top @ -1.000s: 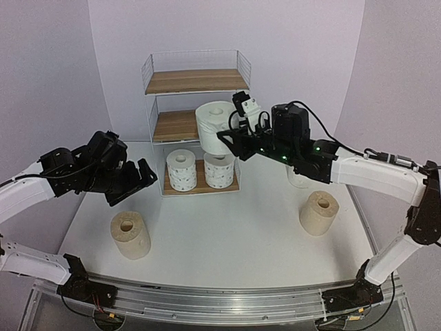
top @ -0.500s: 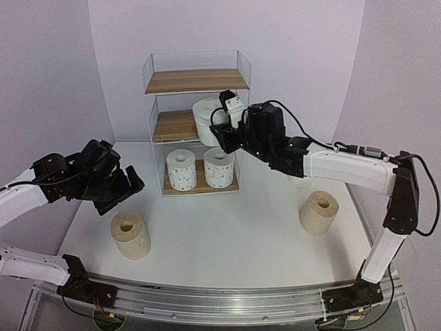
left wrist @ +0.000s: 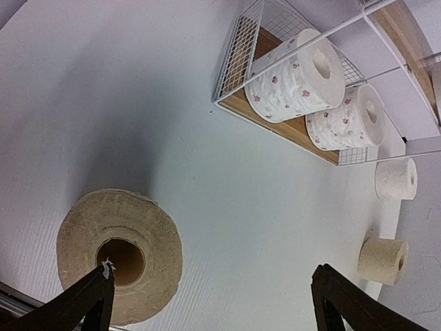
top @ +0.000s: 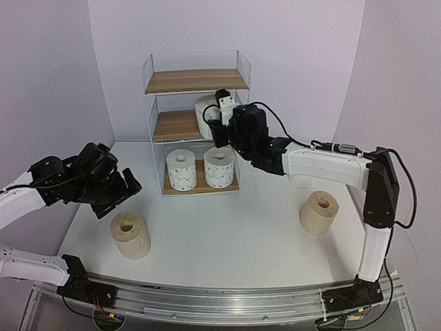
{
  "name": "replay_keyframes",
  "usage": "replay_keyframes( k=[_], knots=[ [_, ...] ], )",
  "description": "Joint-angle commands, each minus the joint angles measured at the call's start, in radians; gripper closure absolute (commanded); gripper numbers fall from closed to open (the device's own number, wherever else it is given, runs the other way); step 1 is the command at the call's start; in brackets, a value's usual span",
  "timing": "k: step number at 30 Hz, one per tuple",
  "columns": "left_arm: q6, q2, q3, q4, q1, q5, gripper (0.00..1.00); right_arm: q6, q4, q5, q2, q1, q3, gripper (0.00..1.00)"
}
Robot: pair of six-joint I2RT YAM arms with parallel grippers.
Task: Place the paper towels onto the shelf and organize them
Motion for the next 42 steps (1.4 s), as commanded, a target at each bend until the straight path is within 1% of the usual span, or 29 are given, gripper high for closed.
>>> replay_keyframes(
  k=[1, 5, 7, 15, 17, 18, 21, 23, 25, 32, 42],
  knots=[
    [-0.039, -0.028, -0.021, -0.026, -0.002, -0.018, 0.0, 0.027, 0.11, 0.107, 0.049, -0.024, 0.092, 1.0],
    [-0.052, -0.038, -0.034, -0.028, -0.002, -0.011, 0.0, 0.041, 0.117, 0.135, 0.096, -0.048, 0.132, 0.97],
    [-0.052, -0.036, -0.039, -0.025, -0.002, -0.006, 0.0, 0.04, 0.118, 0.148, 0.11, -0.058, 0.144, 0.93],
    [-0.058, -0.017, -0.035, -0.026, -0.002, -0.003, 0.0, 0.08, 0.119, 0.08, 0.079, -0.066, 0.089, 0.67],
    [-0.056, -0.015, -0.031, -0.024, -0.002, -0.005, 0.0, 0.085, 0.119, 0.076, 0.064, -0.066, 0.073, 0.57],
    [-0.054, -0.014, -0.03, -0.023, -0.002, -0.006, 0.0, 0.087, 0.119, 0.074, 0.058, -0.067, 0.065, 0.5],
    [-0.052, -0.01, -0.027, -0.021, -0.002, -0.01, 0.0, 0.108, 0.119, 0.059, 0.028, -0.067, 0.035, 0.41],
    [-0.048, -0.008, -0.027, -0.016, -0.002, -0.009, 0.0, 0.119, 0.117, 0.043, 0.009, -0.067, 0.018, 0.31],
    [-0.045, -0.003, -0.029, -0.011, -0.002, -0.005, 0.0, 0.144, 0.112, 0.033, -0.01, -0.067, 0.002, 0.26],
    [-0.037, 0.003, -0.039, 0.004, -0.002, 0.011, 0.0, 0.158, 0.068, -0.045, -0.032, -0.067, 0.002, 0.2],
    [-0.04, -0.028, -0.064, 0.013, -0.002, 0.026, 0.0, 0.169, 0.019, 0.009, -0.057, -0.065, 0.007, 0.16]
  ],
)
